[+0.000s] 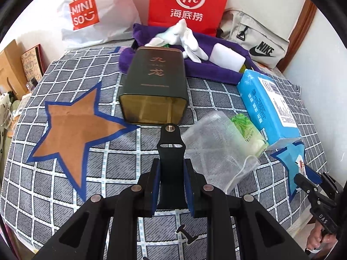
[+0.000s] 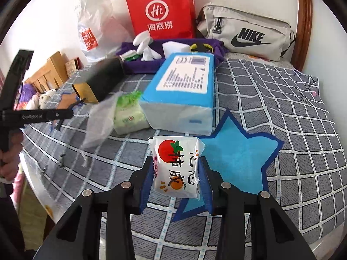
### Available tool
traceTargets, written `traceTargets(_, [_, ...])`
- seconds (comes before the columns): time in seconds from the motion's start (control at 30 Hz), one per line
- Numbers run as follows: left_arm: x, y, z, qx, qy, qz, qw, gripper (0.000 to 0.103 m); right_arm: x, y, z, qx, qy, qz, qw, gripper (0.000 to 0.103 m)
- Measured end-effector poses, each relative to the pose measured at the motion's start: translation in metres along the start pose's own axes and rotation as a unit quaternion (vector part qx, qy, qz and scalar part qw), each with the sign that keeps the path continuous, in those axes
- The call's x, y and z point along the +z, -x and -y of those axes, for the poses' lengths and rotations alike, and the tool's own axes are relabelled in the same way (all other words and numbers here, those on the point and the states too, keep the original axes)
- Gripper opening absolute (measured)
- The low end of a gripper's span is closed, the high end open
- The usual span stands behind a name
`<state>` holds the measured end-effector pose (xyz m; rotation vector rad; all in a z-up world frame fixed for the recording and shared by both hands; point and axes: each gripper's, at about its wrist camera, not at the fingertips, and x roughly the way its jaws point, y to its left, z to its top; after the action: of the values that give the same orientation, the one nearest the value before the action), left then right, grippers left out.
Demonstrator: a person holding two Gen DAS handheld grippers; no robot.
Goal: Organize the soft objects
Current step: 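Lift and carry the strap and snack packet toward the purple towel with both tools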
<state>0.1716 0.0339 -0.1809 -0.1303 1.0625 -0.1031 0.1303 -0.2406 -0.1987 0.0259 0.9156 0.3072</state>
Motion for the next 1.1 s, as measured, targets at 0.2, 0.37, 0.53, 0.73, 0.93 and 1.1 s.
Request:
traceTargets(0.2, [0.008,0.016,-0.008,-0.005,0.010,0.015,0.9998,0.020,0.019,0.013,-0.003,0.009,-0.007,0.015,1.000,0.040])
traceTargets(0.37, [0.017,0.028,-0.014,-0.008,0.018,0.031,0.9993,0.020,0.035,0.019,-0.004,0.012,-0.011,0.025,1.000,0.040])
traceTargets(0.53, [0.031,0.032,-0.020,-0.010,0.027,0.038,0.9989,0.020,0.055,0.021,-0.006,0.011,-0.009,0.032,0.999,0.040])
traceTargets(0.73, [0.053,0.035,-0.022,-0.019,0.029,0.046,0.9983,0.020,0.082,0.022,-0.006,0.007,-0.008,0.043,0.999,0.040])
traceTargets(0.93, [0.075,0.031,-0.019,-0.022,0.030,0.049,0.9981,0.020,0.110,0.017,-0.003,-0.001,-0.010,0.047,0.999,0.040])
traceTargets(1.1, [0.093,0.026,-0.020,-0.031,0.035,0.048,0.9978,0.020,0.132,0.015,0.000,-0.006,-0.010,0.053,0.998,0.040])
